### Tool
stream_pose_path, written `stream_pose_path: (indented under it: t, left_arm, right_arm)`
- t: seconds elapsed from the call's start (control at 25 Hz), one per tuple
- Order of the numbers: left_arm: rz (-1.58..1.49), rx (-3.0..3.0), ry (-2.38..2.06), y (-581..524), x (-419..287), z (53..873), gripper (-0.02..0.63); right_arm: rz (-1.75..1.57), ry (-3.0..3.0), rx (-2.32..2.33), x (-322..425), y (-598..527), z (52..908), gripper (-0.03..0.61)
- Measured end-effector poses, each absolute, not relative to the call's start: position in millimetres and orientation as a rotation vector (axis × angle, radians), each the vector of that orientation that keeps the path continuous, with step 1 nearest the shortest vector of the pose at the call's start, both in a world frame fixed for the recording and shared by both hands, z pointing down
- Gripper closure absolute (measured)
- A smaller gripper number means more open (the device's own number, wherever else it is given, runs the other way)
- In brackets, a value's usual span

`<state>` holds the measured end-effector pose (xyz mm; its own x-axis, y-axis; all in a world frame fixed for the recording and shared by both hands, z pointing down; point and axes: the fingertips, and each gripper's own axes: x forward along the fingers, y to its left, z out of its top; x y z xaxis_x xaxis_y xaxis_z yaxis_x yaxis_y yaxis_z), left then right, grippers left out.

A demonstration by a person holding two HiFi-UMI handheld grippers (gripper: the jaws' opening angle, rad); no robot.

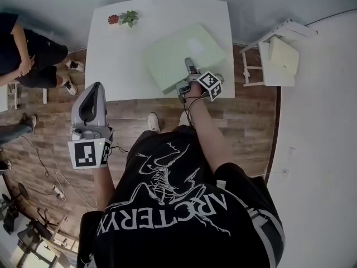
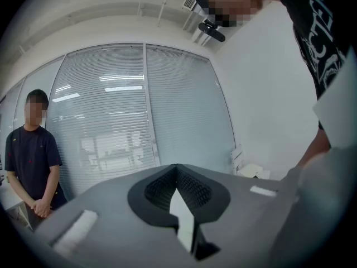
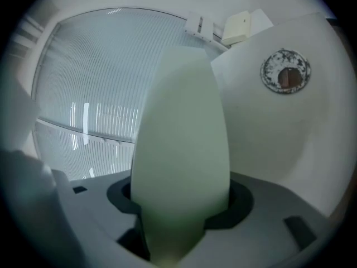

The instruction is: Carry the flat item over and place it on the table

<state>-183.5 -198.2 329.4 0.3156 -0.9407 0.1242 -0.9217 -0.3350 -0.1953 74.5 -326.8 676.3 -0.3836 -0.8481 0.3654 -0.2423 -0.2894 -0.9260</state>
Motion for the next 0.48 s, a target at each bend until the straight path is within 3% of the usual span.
stream_pose_path:
  t: [0.48]
  left_arm:
    - [-0.353,-2.477,1.768,-196,-196,333,0.603]
  right_arm:
    - [-1.8,1.464,-1.49,65,-322,708,0.239]
